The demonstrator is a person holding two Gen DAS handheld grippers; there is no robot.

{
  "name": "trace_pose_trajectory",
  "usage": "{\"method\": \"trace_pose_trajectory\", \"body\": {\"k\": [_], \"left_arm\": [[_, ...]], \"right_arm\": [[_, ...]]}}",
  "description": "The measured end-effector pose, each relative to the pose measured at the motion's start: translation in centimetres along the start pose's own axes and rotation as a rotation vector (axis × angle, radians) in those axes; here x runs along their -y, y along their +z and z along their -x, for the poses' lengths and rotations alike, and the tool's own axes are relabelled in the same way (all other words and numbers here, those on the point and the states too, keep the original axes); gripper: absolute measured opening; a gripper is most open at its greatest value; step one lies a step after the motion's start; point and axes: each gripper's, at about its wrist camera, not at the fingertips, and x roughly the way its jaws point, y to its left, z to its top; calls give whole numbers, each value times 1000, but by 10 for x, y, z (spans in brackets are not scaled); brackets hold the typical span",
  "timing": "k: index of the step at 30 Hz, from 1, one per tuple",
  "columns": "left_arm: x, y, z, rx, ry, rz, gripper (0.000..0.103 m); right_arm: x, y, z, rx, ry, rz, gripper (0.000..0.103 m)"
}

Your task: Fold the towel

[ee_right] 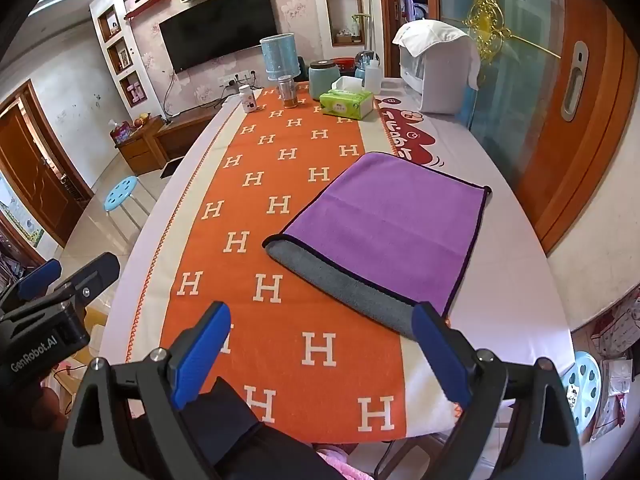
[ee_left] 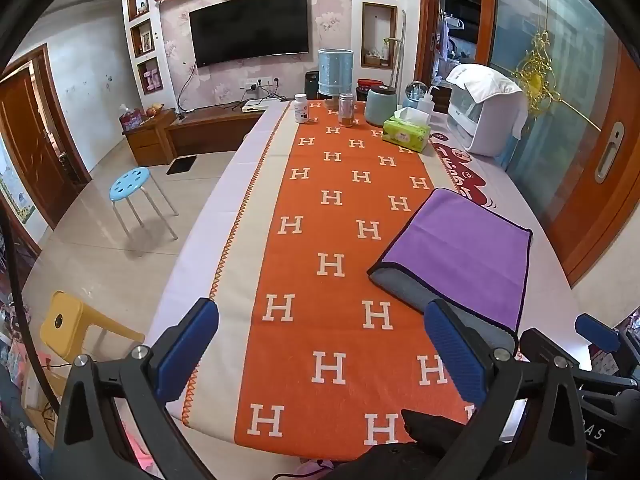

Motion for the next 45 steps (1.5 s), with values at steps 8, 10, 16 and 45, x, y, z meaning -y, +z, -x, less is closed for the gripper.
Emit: {"method": "trace_pose_trajectory", "body": {"k": [8, 10, 16, 45], "left_arm": [[-5, 1, 1, 2, -1, 6, 102], [-8, 1, 1, 0, 0, 7, 102], [-4, 3, 3, 5, 1, 2, 102], [-3, 6, 4, 4, -1, 4, 102]], "right_arm": [[-1, -2, 0, 0, -9, 4, 92], [-2, -3, 0, 0, -9, 4, 92], [-1, -3, 0, 0, -8, 0, 92], [-10, -1, -1, -9, -13, 4, 92]]}}
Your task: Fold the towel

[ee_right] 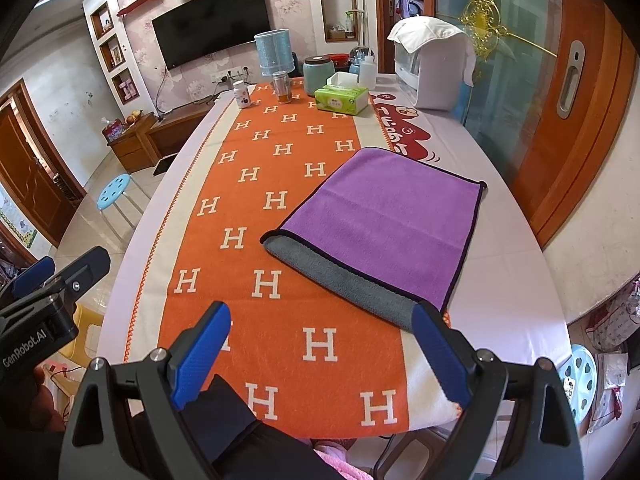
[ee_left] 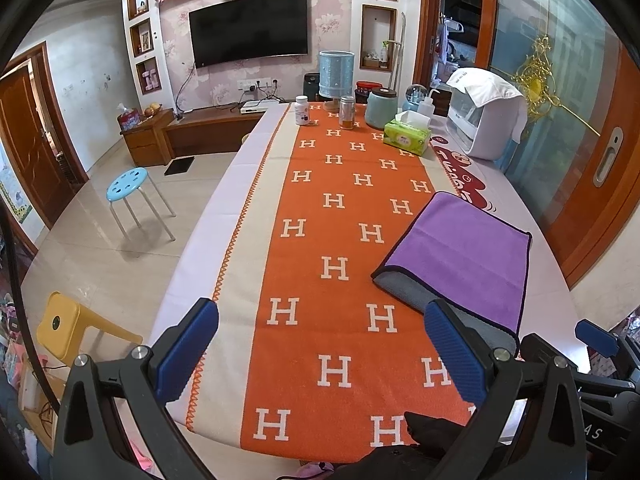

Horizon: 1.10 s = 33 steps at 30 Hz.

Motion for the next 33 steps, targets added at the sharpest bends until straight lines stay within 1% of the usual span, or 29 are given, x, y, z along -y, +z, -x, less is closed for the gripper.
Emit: {"method": "trace_pose_trajectory", "body": {"k": [7, 12, 18, 24, 27, 33], "left_arm": [[-4, 2, -3, -11, -2, -2, 102], [-10, 1, -4, -15, -18, -12, 102], [-15, 1, -7, -25, -38, -34, 102], [-23, 2, -13, -29, -70, -71, 102], [-25, 2, -16, -31, -91, -92, 102], [-25, 4, -22, -38, -133, -143, 102]], "right_arm": [[-1, -2, -2, -3, -2, 1, 92], [-2, -2, -2, -6, -6, -3, 92], [-1, -18, 4, -3, -22, -26, 92], [-7, -22, 7, -4, -51, -75, 92], [-7, -26, 8, -1, -50, -108, 92], [-9, -31, 11, 10, -74, -175, 92]]}}
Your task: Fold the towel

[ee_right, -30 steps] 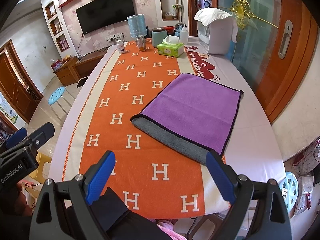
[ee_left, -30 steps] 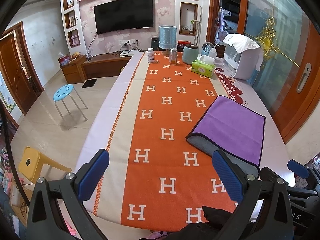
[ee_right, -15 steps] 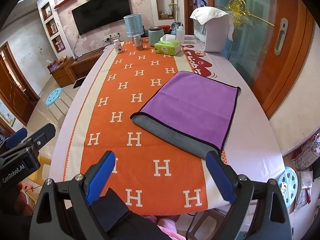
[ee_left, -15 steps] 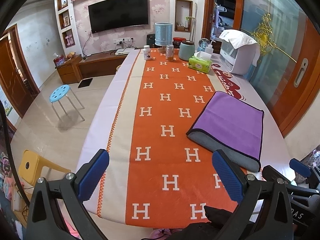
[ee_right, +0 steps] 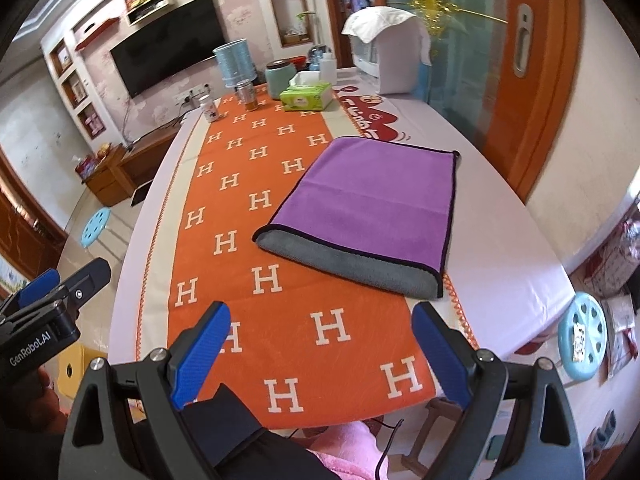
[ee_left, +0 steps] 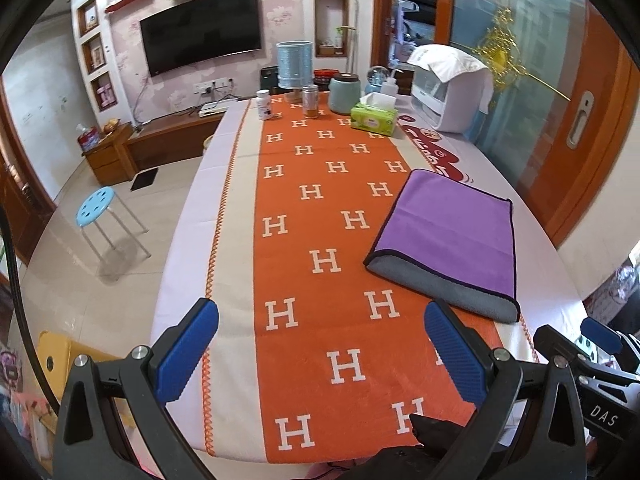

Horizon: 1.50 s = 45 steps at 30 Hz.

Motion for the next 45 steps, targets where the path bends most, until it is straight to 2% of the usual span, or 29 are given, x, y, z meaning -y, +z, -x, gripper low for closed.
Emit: {"method": "trace_pose_trajectory", "body": {"k": [11, 16, 26, 32, 37, 45], "left_arm": [[12, 14, -28, -33, -81, -112, 102], [22, 21, -51, -57, -85, -166, 102], [47, 46, -120, -148, -125, -257, 102], [70, 57, -164, -203, -145, -323, 102], [86, 61, -199, -245, -201, -376, 102], [101, 57, -248, -326, -249, -454, 102]], "right_arm": [[18, -6, -8, 10, -46, -73, 92], [42, -9, -25, -3, -59, -115, 92], [82, -1, -67, -9, -75, -84, 92], [103, 1, -97, -31, -56, -49, 92], [115, 0, -123, -56, -41, -27, 92], [125, 0, -156, -97, -23, 8, 87]]}}
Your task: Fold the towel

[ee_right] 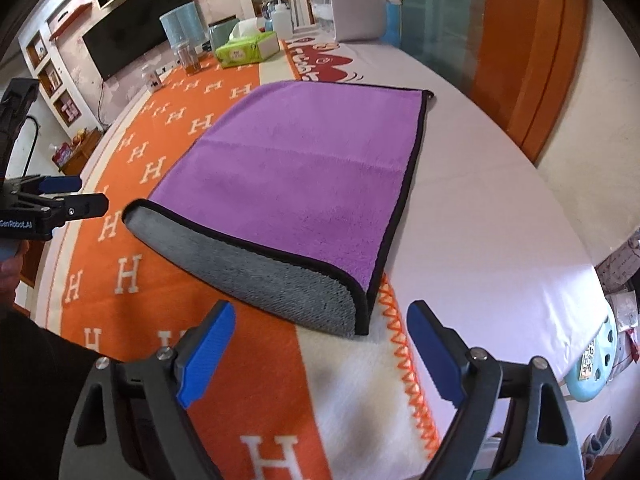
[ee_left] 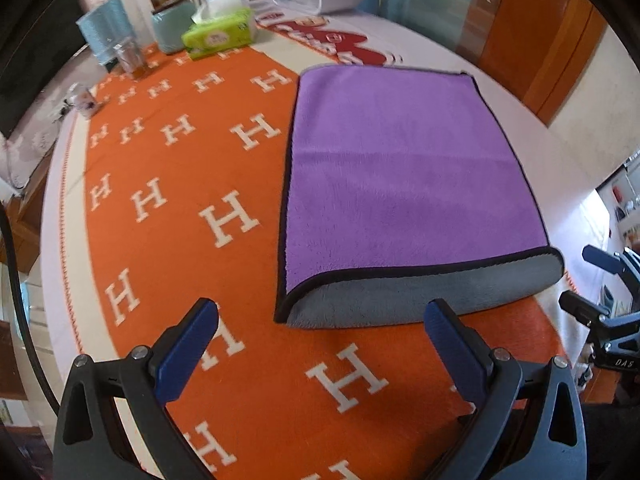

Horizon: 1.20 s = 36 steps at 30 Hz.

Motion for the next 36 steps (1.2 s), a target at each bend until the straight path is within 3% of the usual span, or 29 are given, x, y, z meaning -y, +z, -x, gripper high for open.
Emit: {"method": "trace_pose_trajectory", "body": {"k": [11, 15, 21, 25, 36], "left_arm": [[-12, 5, -43, -86, -95, 5, 101], [-20, 4, -52, -98, -122, 28, 97], [-32, 2, -60, -117, -204, 70, 82], [-32, -1, -61, -128, -223, 64, 65], [-45, -6, -54, -138, -225, 84, 33]], "right_arm": [[7, 5, -30, -66, 6, 7, 70], [10, 4, -37, -91, 34, -5, 59], [8, 5, -41, -104, 35, 0, 56], [9, 6, -41, -108, 29, 0, 52], [7, 7, -38, -112, 24, 17, 41]]}}
